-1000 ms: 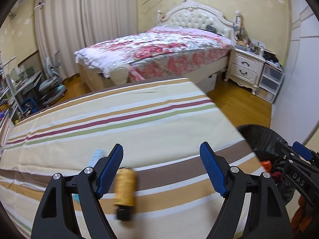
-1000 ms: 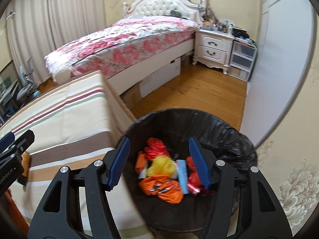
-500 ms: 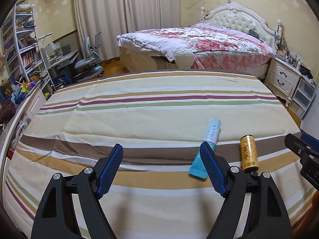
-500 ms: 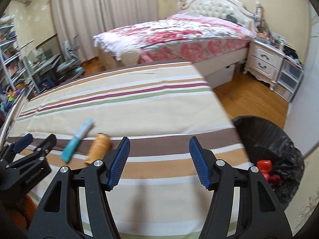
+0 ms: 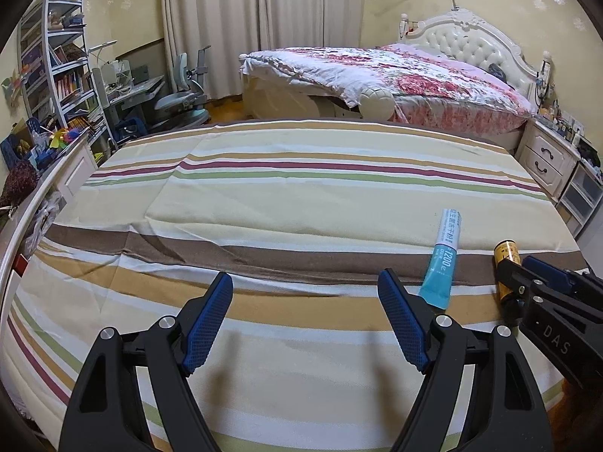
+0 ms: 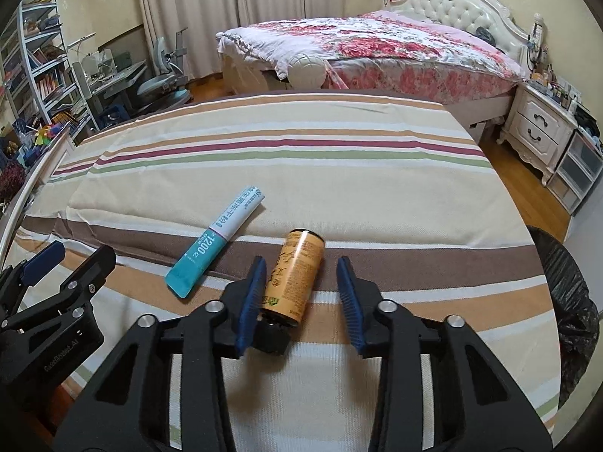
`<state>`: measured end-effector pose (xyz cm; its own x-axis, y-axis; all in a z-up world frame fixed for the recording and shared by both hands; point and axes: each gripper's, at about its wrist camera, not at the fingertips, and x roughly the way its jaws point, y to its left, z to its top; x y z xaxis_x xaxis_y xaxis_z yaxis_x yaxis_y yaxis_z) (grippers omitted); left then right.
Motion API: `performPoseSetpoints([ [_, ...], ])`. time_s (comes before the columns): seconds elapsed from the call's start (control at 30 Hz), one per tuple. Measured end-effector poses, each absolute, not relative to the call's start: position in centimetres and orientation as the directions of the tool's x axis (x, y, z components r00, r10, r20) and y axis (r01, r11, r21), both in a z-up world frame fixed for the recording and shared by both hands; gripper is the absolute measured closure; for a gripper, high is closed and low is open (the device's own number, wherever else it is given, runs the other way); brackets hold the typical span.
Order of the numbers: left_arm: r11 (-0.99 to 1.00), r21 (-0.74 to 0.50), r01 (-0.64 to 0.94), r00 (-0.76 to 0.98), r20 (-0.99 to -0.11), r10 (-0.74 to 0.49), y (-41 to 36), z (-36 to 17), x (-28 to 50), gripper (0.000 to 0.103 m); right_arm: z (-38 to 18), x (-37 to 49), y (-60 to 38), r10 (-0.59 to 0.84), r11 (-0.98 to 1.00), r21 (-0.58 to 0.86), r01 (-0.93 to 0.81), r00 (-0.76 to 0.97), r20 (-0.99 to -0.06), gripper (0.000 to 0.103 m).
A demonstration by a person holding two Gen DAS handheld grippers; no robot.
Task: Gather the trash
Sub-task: 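Grasp the light blue tube with the left gripper while the right grasps the gold bottle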
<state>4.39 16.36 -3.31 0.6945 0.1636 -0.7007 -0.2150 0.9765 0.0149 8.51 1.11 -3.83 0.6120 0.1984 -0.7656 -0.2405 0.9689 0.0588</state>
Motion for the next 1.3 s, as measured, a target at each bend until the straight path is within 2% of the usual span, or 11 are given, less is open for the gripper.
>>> performPoseSetpoints([
  [0.4,0.997,0.019,-0.079,0.694,-0.716,0.068,11.8,-3.7,7.2,0.026,-4.4,10.0,-4.7,0.085,0.992,0.007,-0.125,0.63,-0.772,0.08],
  [0.63,0.999,-0.008,-0.036,0.646,-0.763,0.017,11.2,-4.6,9.4,0.027,-4.6,10.3,-6.2,0.087,0.994,0.025,-0.106,0.633,-0.769,0.08],
  [0.67,0.999,-0.016,-0.032,0.645,-0.764,0.008,11.2,-4.7,9.4,0.03,-4.6,10.3,-6.1,0.084,0.994,0.02,-0.107,0.635,-0.768,0.08],
  [0.73,1.0,-0.023,-0.016,0.633,-0.774,-0.008,11.2,-5.0,9.5,0.047,-4.6,10.3,-6.2,0.086,0.994,0.021,-0.109,0.635,-0.767,0.08],
  [0.77,1.0,-0.011,-0.012,0.637,-0.771,0.0,11.0,-5.1,9.4,0.049,-4.6,10.2,-6.2,0.089,0.994,0.025,-0.109,0.636,-0.767,0.08],
  [0.8,1.0,-0.012,-0.001,0.641,-0.768,-0.009,10.8,-5.1,9.2,0.056,-4.6,10.1,-6.3,0.091,0.994,0.027,-0.109,0.636,-0.766,0.08],
  [0.87,1.0,0.0,0.015,0.645,-0.764,-0.01,10.4,-5.0,9.0,0.062,-4.6,10.1,-6.3,0.093,0.994,0.029,-0.11,0.637,-0.765,0.079],
  [1.0,1.0,0.009,0.024,0.65,-0.76,-0.009,10.1,-5.0,8.8,0.082,-4.6,10.1,-6.3,0.094,0.994,0.03,-0.11,0.636,-0.766,0.079],
  [1.3,1.0,-0.004,0.021,0.65,-0.76,-0.017,10.2,-5.0,8.7,0.082,-4.5,10.2,-6.2,0.091,0.993,0.021,-0.116,0.635,-0.767,0.076],
])
